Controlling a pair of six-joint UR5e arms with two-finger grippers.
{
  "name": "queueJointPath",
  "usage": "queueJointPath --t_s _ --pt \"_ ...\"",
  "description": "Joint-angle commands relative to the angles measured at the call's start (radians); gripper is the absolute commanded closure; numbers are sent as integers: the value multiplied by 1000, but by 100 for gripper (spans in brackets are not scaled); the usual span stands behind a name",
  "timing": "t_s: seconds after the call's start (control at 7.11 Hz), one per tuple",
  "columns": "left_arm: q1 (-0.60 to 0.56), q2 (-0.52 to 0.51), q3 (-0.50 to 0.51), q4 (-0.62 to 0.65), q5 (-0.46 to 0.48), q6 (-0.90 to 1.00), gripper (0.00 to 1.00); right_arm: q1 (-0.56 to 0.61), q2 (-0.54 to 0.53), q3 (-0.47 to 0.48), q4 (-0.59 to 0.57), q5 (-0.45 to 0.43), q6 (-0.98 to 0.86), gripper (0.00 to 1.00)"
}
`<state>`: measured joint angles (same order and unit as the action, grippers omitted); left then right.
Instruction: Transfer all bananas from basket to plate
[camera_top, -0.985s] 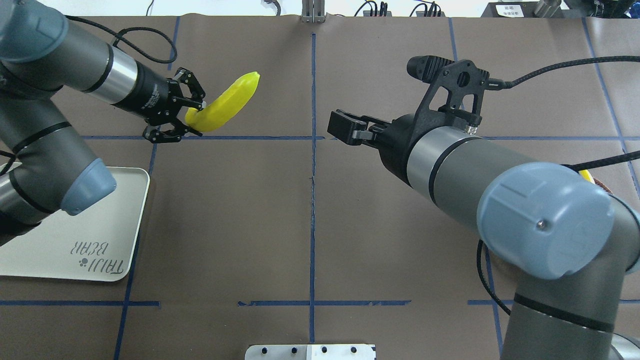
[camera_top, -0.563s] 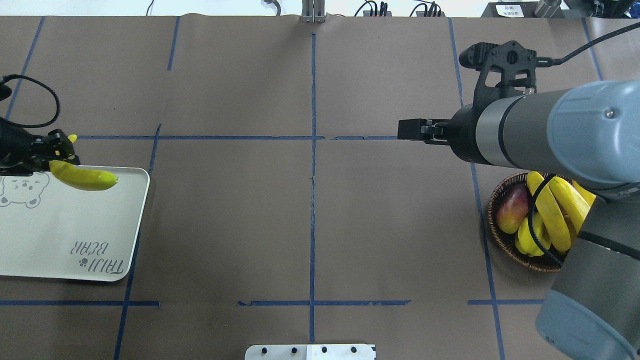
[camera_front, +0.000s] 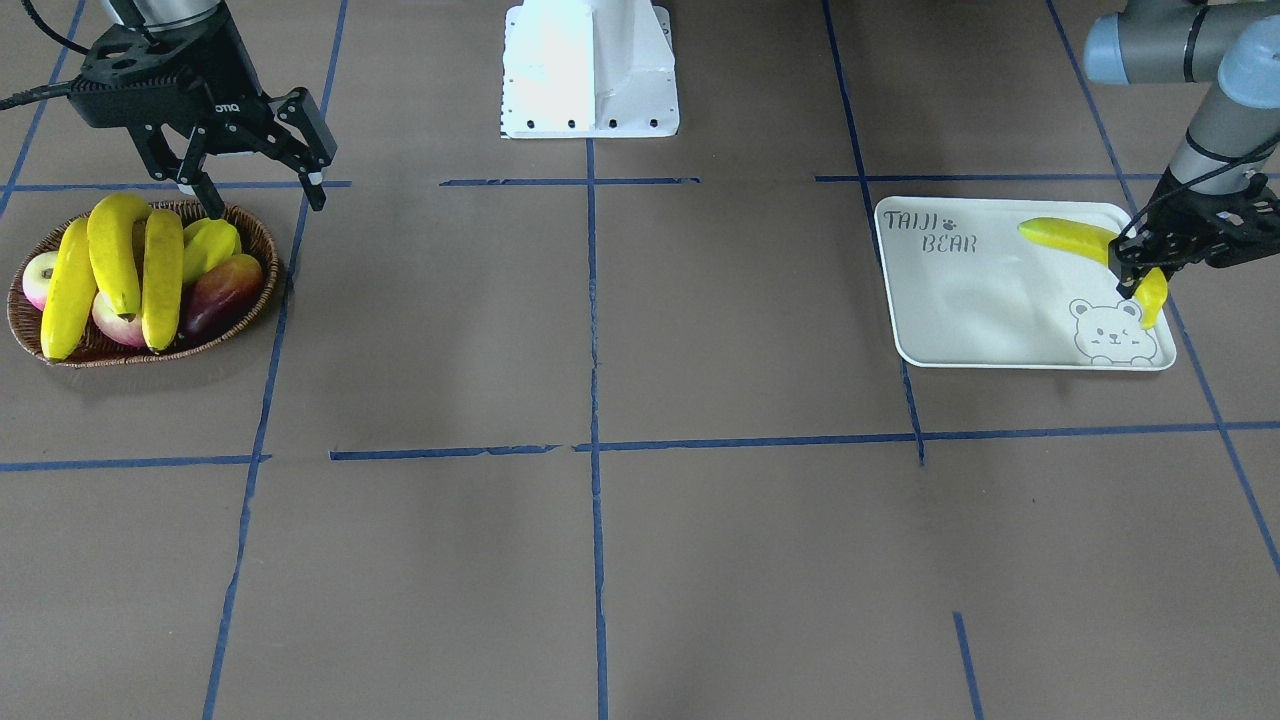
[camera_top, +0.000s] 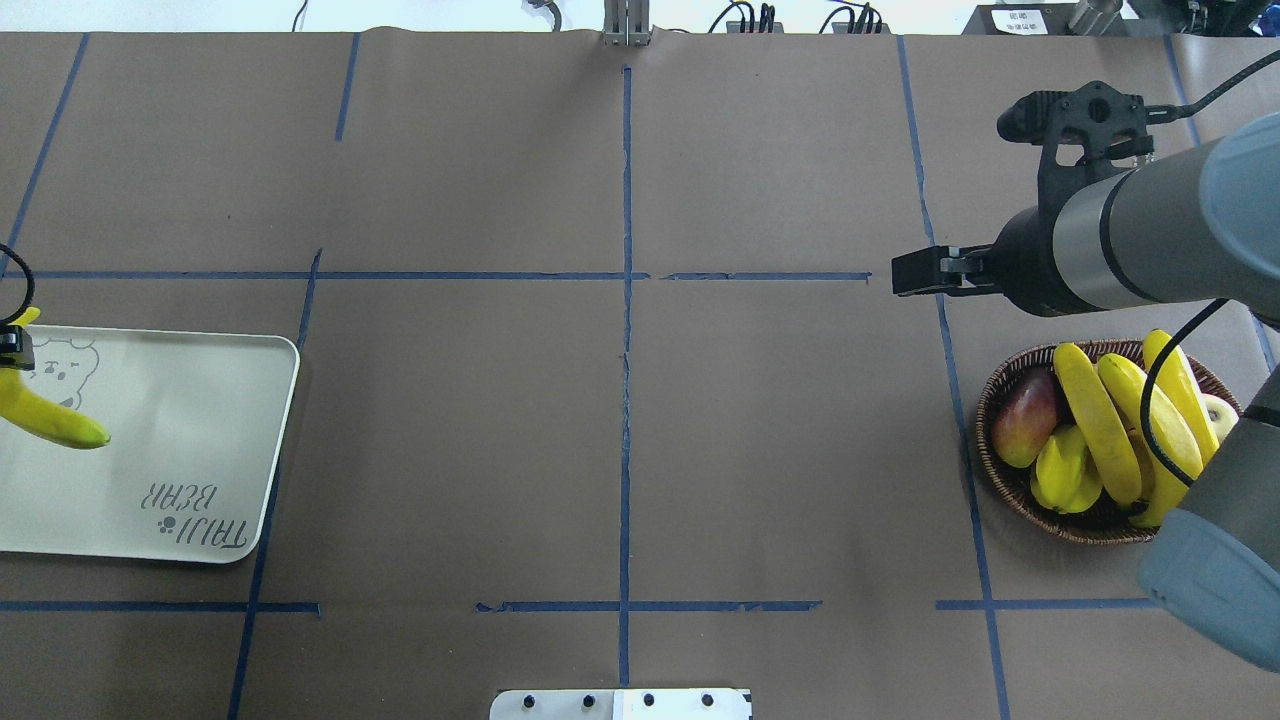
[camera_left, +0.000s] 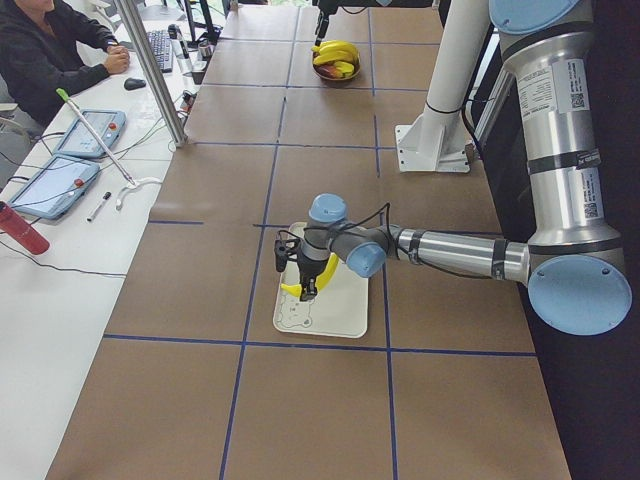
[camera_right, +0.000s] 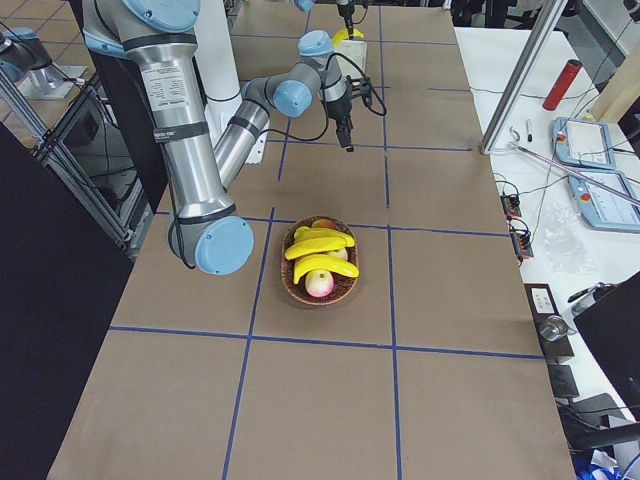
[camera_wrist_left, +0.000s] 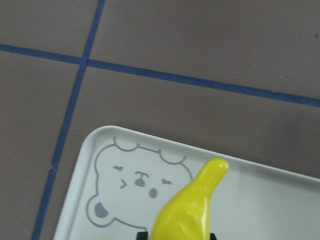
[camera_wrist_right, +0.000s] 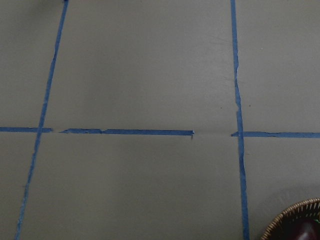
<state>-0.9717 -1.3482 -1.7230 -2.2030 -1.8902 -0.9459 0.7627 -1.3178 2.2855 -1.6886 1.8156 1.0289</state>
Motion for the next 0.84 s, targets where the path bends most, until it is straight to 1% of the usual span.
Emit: queueJointPath --t_s 0.0,0.14,0.28,0.42,0.56,0.7 --pt "4 -9 166 -176 11 12 100 13 -4 -5 0 13 -9 0" --pt "4 -8 166 -176 11 31 94 27 -4 -5 0 31 -9 0" --pt "4 -9 164 -178 10 53 35 41 -4 -5 0 48 -10 0" --pt "4 -12 152 -176 -1 53 0 46 -4 -6 0 53 -10 0" --pt "4 -28 149 -170 -4 52 0 50 -4 -6 0 54 -19 0" --pt "2 -32 138 -169 -45 52 0 61 -20 -8 0 56 -56 0"
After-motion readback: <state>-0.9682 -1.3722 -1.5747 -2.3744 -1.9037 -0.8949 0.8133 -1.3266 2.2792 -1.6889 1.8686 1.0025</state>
